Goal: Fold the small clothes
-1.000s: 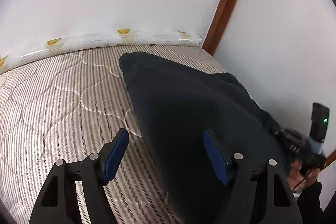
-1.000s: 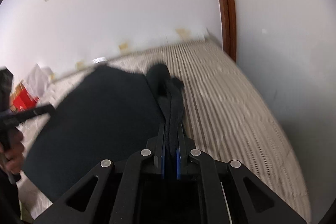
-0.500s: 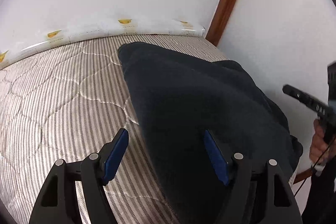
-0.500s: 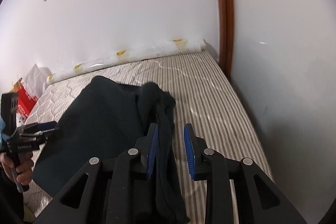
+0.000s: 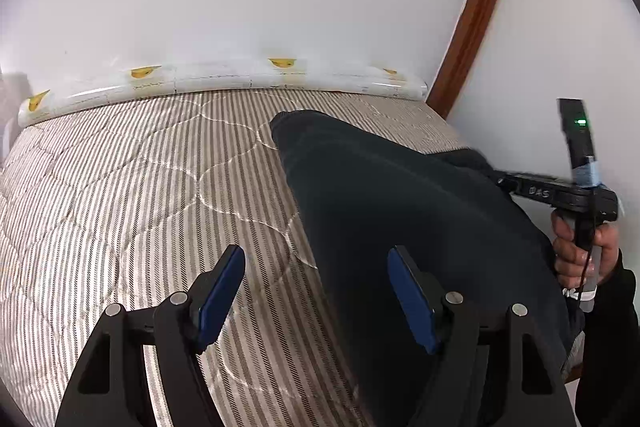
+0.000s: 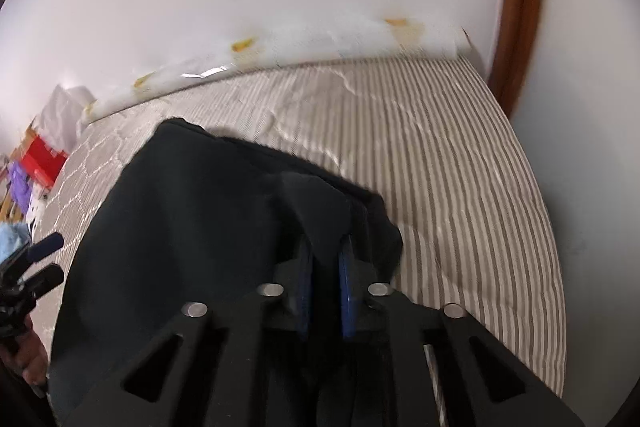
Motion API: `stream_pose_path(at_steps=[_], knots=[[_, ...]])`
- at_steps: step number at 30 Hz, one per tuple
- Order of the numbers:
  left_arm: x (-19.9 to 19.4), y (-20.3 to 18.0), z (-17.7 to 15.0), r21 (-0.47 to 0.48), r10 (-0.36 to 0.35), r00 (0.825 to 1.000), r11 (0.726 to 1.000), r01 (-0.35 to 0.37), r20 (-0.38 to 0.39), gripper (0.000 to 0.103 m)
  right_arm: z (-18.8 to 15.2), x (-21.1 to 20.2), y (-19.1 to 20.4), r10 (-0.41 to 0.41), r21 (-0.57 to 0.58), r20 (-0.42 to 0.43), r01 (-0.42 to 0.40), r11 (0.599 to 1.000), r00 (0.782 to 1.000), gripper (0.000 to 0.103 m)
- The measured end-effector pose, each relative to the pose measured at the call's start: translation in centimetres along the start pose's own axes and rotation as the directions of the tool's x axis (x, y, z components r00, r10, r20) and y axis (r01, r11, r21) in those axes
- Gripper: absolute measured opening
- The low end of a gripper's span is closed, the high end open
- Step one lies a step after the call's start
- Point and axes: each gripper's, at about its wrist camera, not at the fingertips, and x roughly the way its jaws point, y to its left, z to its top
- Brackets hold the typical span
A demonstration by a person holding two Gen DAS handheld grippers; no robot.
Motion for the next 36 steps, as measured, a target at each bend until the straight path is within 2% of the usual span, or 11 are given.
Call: stream_pose_path(at_steps=[2, 4, 6, 10, 11, 14, 16, 22, 26, 30, 36], knots=[[0.2, 0.2, 0.0, -0.004, 0.001, 1.000, 1.000, -0.001, 0.003, 0.072, 0.1, -1.3, -0.1, -0.016, -0.026, 0.086, 0.018, 0.999, 0.996, 0.008], [0.5, 0.3, -0.1, -0.012, -0.004, 1.000, 1.000, 0.004, -0.003, 0.072, 0.6, -2.6, -2.0, -0.017, 0.041, 0.158, 0.011, 0.999, 0.987, 0.008], [0.6, 0.3, -0.3, -0.022, -0.017, 1.000, 1.000, 0.017, -0.003, 0.072, 0.8, -1.9, -3.4, -0.022, 0.089, 0.137, 0.010, 0.996, 0.990, 0.008], [0.3, 0.2, -0.5, -0.029, -0.021, 1.000, 0.999, 0.020, -0.008, 0.072, 0.2, 2.1, -3.5, -0.083, 0.084, 0.014, 0.082, 0.993, 0.996, 0.009], [0.0, 0.1, -0.7, -0.027, -0.023, 1.000, 0.999, 0.022, -0.007, 0.072, 0.1, 2.1, -3.5, -0.086, 0.086, 0.015, 0.085, 0.993, 0.996, 0.010], [-0.8, -0.3, -1.1, -0.014, -0.039, 0.999, 0.999, 0.039, -0.008, 0.072, 0.3, -0.1, -3.9, -0.081, 0.119, 0.033, 0.077, 0.990, 0.996, 0.026], [-1.4, -0.8, -1.4, 0.002, -0.051, 0.999, 0.999, 0.051, -0.005, 0.072, -0.2, -2.0, -3.8, -0.070, 0.133, 0.053, 0.062, 0.989, 0.996, 0.026], [-3.2, -3.1, -3.6, 0.068, -0.082, 0.997, 0.994, 0.083, -0.017, 0.072, -4.6, -7.5, -2.2, -0.100, 0.091, 0.070, 0.093, 0.991, 0.993, 0.029], [-3.7, -4.0, -5.6, 0.102, -0.037, 0.999, 0.994, 0.040, -0.032, 0.072, -7.8, -9.6, -1.9, -0.109, 0.090, 0.073, 0.102, 0.991, 0.991, 0.032], [-3.7, -3.7, -7.1, 0.087, -0.011, 0.998, 0.996, 0.017, -0.066, 0.072, -11.1, -11.4, -1.1, -0.098, 0.076, 0.080, 0.092, 0.993, 0.992, 0.032], [-3.3, -3.8, -9.1, 0.083, 0.027, 0.998, 0.996, -0.022, -0.057, 0.073, -13.7, -12.7, 0.4, -0.061, 0.058, 0.096, 0.056, 0.997, 0.993, 0.032]])
